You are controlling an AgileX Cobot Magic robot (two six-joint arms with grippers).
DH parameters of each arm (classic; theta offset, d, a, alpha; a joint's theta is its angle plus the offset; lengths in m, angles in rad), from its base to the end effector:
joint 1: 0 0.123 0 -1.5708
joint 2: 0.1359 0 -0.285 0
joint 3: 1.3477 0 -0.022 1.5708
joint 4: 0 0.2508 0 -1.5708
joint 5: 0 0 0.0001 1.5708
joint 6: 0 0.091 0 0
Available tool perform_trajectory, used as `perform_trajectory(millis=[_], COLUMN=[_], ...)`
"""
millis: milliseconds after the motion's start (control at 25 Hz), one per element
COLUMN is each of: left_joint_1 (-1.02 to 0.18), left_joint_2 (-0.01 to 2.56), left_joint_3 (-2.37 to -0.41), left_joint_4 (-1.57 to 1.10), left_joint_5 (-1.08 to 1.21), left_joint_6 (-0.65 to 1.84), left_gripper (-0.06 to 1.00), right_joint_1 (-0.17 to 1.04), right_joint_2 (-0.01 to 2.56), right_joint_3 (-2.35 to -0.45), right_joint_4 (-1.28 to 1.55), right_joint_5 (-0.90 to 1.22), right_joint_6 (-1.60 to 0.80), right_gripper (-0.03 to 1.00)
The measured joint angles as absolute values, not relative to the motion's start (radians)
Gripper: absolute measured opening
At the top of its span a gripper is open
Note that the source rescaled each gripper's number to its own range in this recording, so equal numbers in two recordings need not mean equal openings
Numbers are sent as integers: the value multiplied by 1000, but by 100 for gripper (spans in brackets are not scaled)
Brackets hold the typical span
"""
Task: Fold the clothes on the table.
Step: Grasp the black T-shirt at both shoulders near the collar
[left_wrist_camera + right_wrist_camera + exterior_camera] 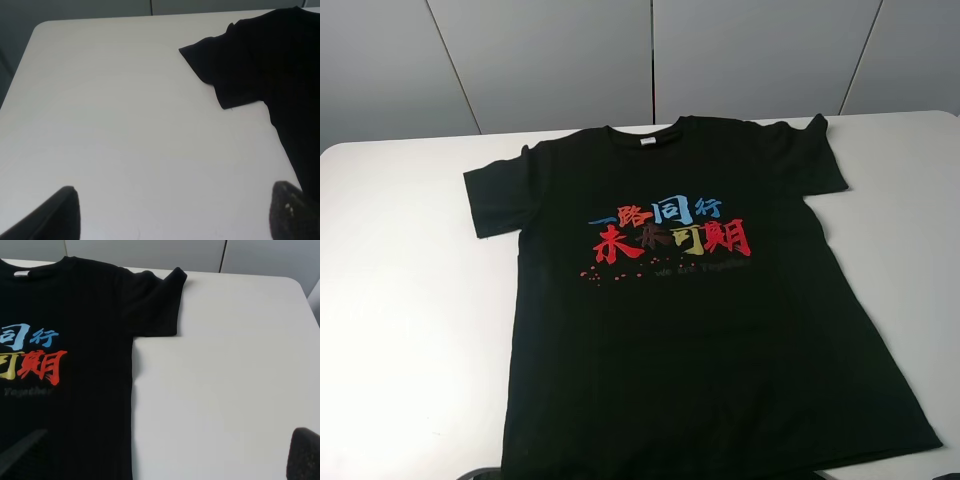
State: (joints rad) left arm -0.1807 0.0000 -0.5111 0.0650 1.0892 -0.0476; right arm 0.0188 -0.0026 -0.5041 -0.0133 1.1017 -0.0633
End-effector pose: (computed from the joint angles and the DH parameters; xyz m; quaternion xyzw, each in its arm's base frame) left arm -0.0064 0.0065 0.2782 0.0551 0.8555 -0.0263 0.5142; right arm -0.0074 -0.0012 0.2751 -0.0350 0.8613 -0.0179 0.5065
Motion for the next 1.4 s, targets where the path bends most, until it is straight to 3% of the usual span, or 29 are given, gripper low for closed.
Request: perform_trajectory(millis=[1400], left_joint_1=[-181], left_joint_2=[0], left_joint_3=[-511], left_joint_4=[94], left_joint_5=[1089], left_joint_6=[-48], left_gripper=[98], right_joint_1=[19], right_joint_2=[-3], right_joint_3=[-504], right_joint_4=[-13], right_joint_5=[1102], right_joint_6=[-63], right_gripper=[100])
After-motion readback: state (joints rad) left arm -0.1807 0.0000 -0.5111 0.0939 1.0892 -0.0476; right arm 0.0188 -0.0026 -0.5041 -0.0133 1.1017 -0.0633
